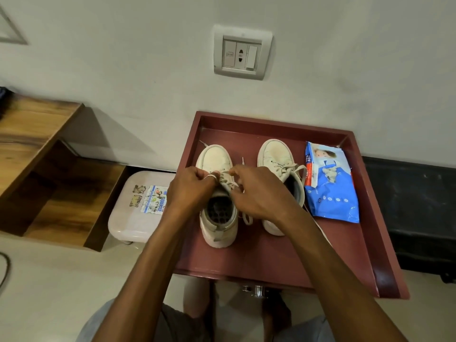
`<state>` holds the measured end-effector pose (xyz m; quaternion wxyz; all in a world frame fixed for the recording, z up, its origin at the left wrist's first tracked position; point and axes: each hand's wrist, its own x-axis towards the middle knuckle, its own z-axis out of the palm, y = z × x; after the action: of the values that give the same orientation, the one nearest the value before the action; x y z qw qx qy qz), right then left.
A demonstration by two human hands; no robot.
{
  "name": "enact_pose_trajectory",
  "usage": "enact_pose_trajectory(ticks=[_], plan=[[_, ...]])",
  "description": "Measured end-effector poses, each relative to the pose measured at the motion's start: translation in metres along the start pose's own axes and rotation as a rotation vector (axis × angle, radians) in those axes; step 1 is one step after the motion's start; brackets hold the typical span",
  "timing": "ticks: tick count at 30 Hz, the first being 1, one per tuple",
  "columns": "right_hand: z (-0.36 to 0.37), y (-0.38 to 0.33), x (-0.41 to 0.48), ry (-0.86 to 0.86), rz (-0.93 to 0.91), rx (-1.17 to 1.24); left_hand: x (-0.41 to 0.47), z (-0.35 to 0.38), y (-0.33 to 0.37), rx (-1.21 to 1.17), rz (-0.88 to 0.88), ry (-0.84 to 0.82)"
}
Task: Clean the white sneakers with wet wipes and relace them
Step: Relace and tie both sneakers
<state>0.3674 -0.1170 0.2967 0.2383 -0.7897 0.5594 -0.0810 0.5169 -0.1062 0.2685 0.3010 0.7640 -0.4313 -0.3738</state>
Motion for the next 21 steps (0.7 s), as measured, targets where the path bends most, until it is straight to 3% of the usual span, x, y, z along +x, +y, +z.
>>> enact_pose_trajectory(ticks=[7, 9, 15, 21], plan=[[-0.025, -0.004, 0.001, 0.02, 0.124, 0.976, -0.006, -0.01, 0.015, -0.484, 0.027, -0.043], [-0.031, -0.004, 0.001, 0.074, 0.088, 1.103, -0.007, -0.015, 0.019, -0.56, 0.05, -0.036], [-0.055, -0.006, 0.001, 0.311, -0.007, 1.134, -0.011, -0.023, 0.031, -0.767, 0.221, -0.021], [-0.078, -0.017, 0.008, 0.399, -0.048, 0.928, -0.02, -0.032, 0.043, -0.849, 0.315, 0.019]])
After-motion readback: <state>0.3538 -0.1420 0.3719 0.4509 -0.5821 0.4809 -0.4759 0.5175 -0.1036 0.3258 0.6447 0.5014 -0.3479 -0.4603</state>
